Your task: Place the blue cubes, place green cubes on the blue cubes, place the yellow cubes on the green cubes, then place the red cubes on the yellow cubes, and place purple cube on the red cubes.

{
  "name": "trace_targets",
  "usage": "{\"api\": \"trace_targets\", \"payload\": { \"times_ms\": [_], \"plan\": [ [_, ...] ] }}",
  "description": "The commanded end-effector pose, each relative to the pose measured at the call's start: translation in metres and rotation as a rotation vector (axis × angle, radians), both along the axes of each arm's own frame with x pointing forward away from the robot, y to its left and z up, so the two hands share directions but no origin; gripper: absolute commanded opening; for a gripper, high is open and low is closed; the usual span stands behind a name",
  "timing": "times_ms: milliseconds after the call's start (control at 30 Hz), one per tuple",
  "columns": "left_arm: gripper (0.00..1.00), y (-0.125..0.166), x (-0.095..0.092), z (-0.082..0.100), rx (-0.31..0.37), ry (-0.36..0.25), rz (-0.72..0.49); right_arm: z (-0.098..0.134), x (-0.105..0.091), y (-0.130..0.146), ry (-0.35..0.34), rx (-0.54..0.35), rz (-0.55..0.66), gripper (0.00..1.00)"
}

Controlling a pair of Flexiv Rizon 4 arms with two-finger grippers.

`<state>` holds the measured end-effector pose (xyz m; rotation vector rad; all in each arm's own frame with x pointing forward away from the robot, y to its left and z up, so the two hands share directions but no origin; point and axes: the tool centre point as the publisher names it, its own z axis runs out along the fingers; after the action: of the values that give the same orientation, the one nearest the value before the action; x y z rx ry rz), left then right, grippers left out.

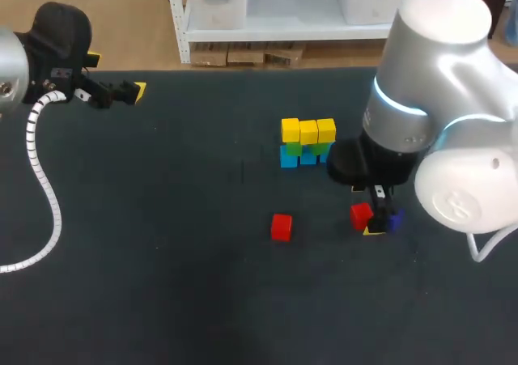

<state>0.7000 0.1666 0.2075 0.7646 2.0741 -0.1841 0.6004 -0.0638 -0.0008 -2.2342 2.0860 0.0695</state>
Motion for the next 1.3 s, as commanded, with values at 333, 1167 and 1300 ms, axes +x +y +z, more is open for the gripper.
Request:
{"api": "trace_targets", "payload": {
  "times_ms": [333,1167,1300],
  "plan": [
    [1.00,0.004,0.001,0.000,-0.010,0.000,-0.016,-0.004,0.001,0.000,0.014,-0.012,0.021,0.00],
    [1.00,0.004,0.001,0.000,-0.010,0.000,-0.016,0.096,0.046,-0.002,-0.096,-0.016,-0.115,0.00],
    [1.00,0.004,0.001,0.000,-0.010,0.000,-0.016,0.115,0.062,0.010,-0.164,-0.031,-0.094,0.00]
  ]
}}
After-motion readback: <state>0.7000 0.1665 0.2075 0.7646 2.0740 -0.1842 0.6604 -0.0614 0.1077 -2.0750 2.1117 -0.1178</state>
